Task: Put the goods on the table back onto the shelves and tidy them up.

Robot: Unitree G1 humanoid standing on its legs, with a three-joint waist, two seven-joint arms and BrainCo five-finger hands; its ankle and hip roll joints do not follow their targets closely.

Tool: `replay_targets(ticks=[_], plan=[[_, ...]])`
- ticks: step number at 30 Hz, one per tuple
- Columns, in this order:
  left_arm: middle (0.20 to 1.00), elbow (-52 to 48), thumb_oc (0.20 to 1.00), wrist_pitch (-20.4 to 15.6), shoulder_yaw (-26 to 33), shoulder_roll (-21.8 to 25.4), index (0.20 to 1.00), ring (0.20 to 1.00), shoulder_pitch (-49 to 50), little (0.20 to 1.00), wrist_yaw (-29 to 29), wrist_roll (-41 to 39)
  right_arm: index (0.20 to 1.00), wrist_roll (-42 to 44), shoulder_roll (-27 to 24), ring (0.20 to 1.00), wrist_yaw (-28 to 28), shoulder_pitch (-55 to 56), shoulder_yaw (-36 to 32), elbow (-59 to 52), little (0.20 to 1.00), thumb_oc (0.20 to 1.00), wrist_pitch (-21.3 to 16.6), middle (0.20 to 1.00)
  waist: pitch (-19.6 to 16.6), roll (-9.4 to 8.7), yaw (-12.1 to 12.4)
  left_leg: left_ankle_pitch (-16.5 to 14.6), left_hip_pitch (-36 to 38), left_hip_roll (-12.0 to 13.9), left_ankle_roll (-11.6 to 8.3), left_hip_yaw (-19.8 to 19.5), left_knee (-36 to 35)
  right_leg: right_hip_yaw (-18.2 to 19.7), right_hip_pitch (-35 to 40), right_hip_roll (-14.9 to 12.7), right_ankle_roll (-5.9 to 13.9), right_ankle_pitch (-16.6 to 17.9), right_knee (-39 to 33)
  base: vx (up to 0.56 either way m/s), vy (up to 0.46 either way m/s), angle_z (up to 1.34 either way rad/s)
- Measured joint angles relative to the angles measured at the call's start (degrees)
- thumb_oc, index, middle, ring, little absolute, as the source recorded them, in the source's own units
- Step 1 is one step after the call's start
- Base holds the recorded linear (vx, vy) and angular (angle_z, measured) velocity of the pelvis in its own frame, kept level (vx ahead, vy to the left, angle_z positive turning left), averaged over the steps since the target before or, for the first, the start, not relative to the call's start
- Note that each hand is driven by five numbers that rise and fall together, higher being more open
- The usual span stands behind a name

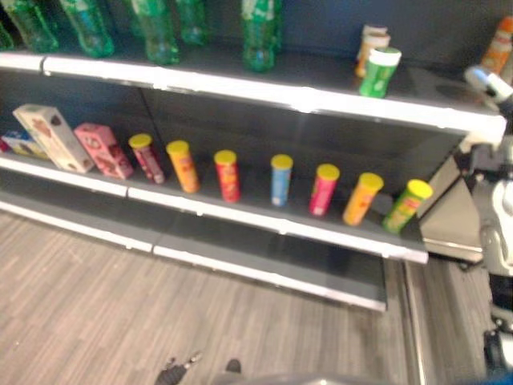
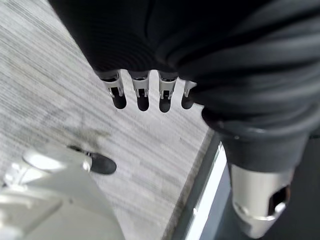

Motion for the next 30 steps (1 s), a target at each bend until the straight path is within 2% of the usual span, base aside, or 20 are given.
replay_targets(ticks=[3, 7, 8, 9, 10, 11, 12, 13, 15, 20, 22, 23, 30], plan=[[1.0, -0.2, 1.0, -0.5, 0.0, 0.8, 1.0, 1.0, -0.5, 1.0, -2.3, 0.6, 1.0, 6.6, 0.9, 1.0, 10.2, 11.4, 3.8, 1.5, 1.0, 1.0, 3.3, 1.0, 0.1, 0.26, -2.2, -0.4, 0.7, -0.7, 0.44, 2.4, 0.0, 2.5, -0.8, -0.9, 0.53, 0.7, 0.0, -0.03, 0.031, -0.51], [1.0, -1.0, 1.0, -1.4, -0.1, 1.1, 1.0, 1.0, -1.1, 1.0, -4.7, 2.7, 1.0, 10.2, 1.8, 1.0, 18.7, 22.9, 7.1, 7.2, 1.0, 1.0, 8.9, 1.0, -0.1, 0.99, -4.2, -1.0, 1.6, -0.8, 0.77, 4.7, -0.4, 4.8, -1.5, -1.1, 0.75, 1.1, -0.3, -0.02, 0.016, -0.3], [1.0, -1.2, 1.0, -1.5, -0.2, 1.1, 1.0, 1.0, -1.3, 1.0, -5.4, 2.9, 1.0, 10.2, 3.8, 1.0, 22.1, 29.1, 8.1, 11.2, 1.0, 1.0, 9.6, 1.0, -0.1, 1.14, -4.8, -1.0, 1.7, -0.8, 0.75, 5.4, -0.3, 5.1, -1.8, -1.0, 0.72, 1.2, -0.2, -0.02, -0.003, -0.3], [1.0, -1.4, 1.0, -1.4, 0.0, 1.0, 1.0, 1.0, -0.6, 1.0, -6.5, 4.4, 1.0, 8.8, 2.5, 1.0, 24.4, 36.6, 11.6, 24.6, 1.0, 1.0, 15.2, 1.0, -0.4, 1.39, -5.3, -1.2, 1.9, -0.7, 0.99, 6.6, -0.4, 6.2, -2.3, -1.1, 0.91, 1.3, -0.3, -0.06, -0.033, -0.29], [1.0, -1.4, 1.0, -1.4, 0.0, 1.0, 1.0, 1.0, -0.6, 1.0, -6.5, 4.4, 1.0, 8.8, 2.3, 1.0, 24.4, 37.6, 11.6, 25.5, 1.0, 1.0, 15.6, 1.0, -0.5, 1.54, -5.4, -1.3, 1.8, -0.7, 1.0, 6.8, -0.4, 6.4, -2.5, -1.1, 0.91, 1.4, -0.3, -0.06, -0.034, -0.3], [1.0, -1.4, 1.0, -1.4, -0.3, 0.9, 1.0, 1.0, -1.0, 1.0, -6.6, 4.5, 1.0, 3.0, 2.0, 1.0, 25.0, 39.0, 11.9, 29.8, 1.0, 1.0, 13.8, 1.0, -0.5, 1.6, -6.9, -1.3, 1.8, -0.7, 1.0, 7.2, 0.0, 6.6, -2.8, -1.1, 0.95, 1.7, -0.3, -0.05, -0.039, -0.13], [1.0, -1.2, 1.0, -1.3, -0.4, 0.9, 1.0, 1.0, -1.4, 1.0, -6.6, 4.5, 1.0, -6.1, 2.0, 1.0, 24.8, 36.7, 12.3, 39.3, 1.0, 1.0, 12.0, 1.0, -0.6, 1.61, -7.2, -1.2, 1.8, -0.7, 0.99, 7.3, 0.0, 6.6, -2.8, -1.1, 0.97, 1.8, -0.3, 0.01, -0.024, -0.27], [1.0, -0.1, 1.0, -1.8, -3.1, 1.0, 1.0, 1.0, -2.1, 1.0, -6.7, 5.0, 1.0, -20.9, 1.6, 1.0, 19.2, 31.0, 15.2, 54.4, 1.0, 1.0, 14.8, 1.0, -0.6, 1.87, -6.7, -1.7, 2.5, -0.7, 1.24, 7.4, -0.4, 6.6, -2.6, -1.2, 1.05, 1.3, -0.3, 0.02, -0.027, -0.25], [1.0, 0.7, 1.0, -1.7, -4.6, 0.4, 1.0, 1.0, -2.8, 1.0, -6.5, 6.7, 1.0, -26.7, 3.6, 1.0, 15.0, 29.7, 13.8, 56.0, 1.0, 1.0, 14.8, 1.0, -0.5, 2.39, -6.9, -2.2, 2.5, -0.4, 1.31, 7.6, -0.4, 6.4, -2.6, -1.0, 0.95, 1.4, -0.3, 0.02, -0.034, -0.15], [1.0, 1.9, 1.0, -1.7, -4.7, -0.3, 1.0, 1.0, -3.3, 1.0, -4.9, 6.8, 1.0, -30.6, 11.5, 1.0, 7.2, 21.4, 11.4, 64.8, 1.0, 1.0, 11.8, 1.0, -1.1, 3.88, -6.2, -2.2, 2.6, 0.2, 1.18, 6.9, -0.4, 5.5, -2.3, -0.4, 0.71, 1.5, -0.3, 0.03, -0.04, 0.07], [1.0, 2.1, 1.0, -1.5, -4.8, -0.4, 1.0, 1.0, -3.2, 1.0, -4.4, 6.8, 1.0, -30.5, 12.5, 1.0, 5.6, 19.7, 11.4, 67.7, 1.0, 1.0, 11.6, 1.0, -1.2, 4.53, -5.9, -2.2, 2.7, 0.2, 1.19, 6.7, -0.4, 5.2, -1.9, -0.5, 0.69, 1.5, -0.3, 0.02, -0.036, 0.13], [1.0, 2.5, 1.0, -1.5, -4.8, -0.3, 1.0, 1.0, -3.2, 1.0, -3.6, 6.8, 1.0, -30.6, 13.2, 1.0, 4.2, 17.9, 11.6, 71.4, 1.0, 1.0, 11.8, 1.0, -1.2, 5.3, -4.7, -2.0, 3.2, 0.2, 1.22, 6.0, -0.4, 4.3, -1.1, -0.5, 0.8, 1.5, -0.3, 0.03, -0.048, 0.18], [1.0, 3.5, 1.0, -1.3, -5.0, -0.2, 1.0, 1.0, -3.2, 1.0, -2.5, 8.0, 1.0, -30.6, 13.6, 1.0, 2.3, 18.5, 11.8, 76.1, 1.0, 1.0, 12.0, 1.0, -1.3, 4.55, -3.9, -1.9, 3.4, 0.7, 1.15, 4.9, -0.4, 2.9, 0.0, -0.1, 0.28, 1.3, -0.3, 0.02, -0.039, 0.1]])
